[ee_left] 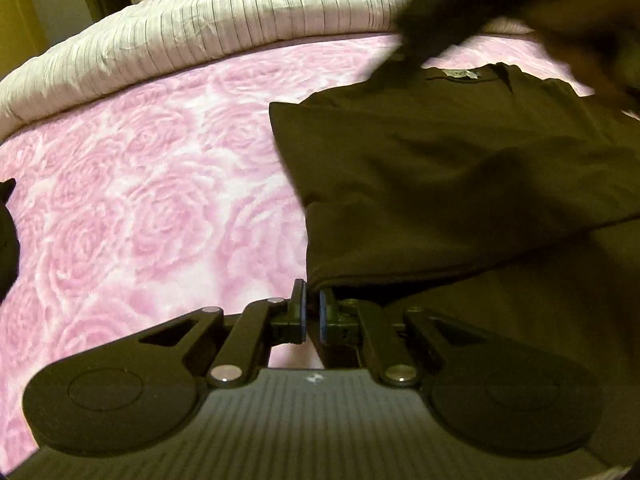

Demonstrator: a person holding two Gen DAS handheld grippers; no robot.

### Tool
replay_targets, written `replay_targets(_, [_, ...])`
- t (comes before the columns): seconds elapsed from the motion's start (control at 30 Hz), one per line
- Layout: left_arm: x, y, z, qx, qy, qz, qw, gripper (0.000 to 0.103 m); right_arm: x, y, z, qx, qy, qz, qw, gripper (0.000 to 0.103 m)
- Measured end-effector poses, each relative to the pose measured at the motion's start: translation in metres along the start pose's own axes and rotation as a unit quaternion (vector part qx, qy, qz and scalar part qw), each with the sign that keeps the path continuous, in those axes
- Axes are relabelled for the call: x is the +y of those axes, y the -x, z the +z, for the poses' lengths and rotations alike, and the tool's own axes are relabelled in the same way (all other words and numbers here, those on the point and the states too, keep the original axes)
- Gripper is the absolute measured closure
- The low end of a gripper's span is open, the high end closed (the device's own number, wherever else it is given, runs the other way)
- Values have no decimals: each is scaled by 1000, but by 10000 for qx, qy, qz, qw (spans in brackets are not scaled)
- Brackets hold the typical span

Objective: Fold clothes

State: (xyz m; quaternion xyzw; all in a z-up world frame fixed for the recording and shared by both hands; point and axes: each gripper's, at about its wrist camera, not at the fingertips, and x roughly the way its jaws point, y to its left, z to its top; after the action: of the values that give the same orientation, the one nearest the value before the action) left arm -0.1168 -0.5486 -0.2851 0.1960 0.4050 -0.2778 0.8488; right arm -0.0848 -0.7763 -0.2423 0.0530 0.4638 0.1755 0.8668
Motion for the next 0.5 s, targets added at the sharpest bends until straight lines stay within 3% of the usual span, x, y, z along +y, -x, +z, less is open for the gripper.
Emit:
replay_targets(0.17, [12, 1, -17, 127, 414, 22, 9991, 102, 25, -66, 37, 287, 1001, -6, 9946, 62])
replay_targets(0.27, [18, 10, -27, 144, 556, 37, 9983, 102, 36, -109, 43, 751, 1784, -184, 9809, 62])
replay_targets(0.33, [20, 16, -29, 116, 568, 48, 9983, 102, 36, -117, 39, 666, 2240, -514, 9710, 62])
replay_targets(0.37, [20, 19, -30, 99, 554, 61, 9984, 101, 30, -114, 39, 502, 2141, -633, 9735, 62])
replay_targets(0.47, [17, 25, -23, -60, 393, 47, 9992, 100, 4, -81, 36, -103, 1041, -969, 9898, 62])
replay_targets(0.5, [14, 25, -18, -151, 244, 6, 9996, 99, -4, -66, 29, -274, 683, -881, 9934, 62])
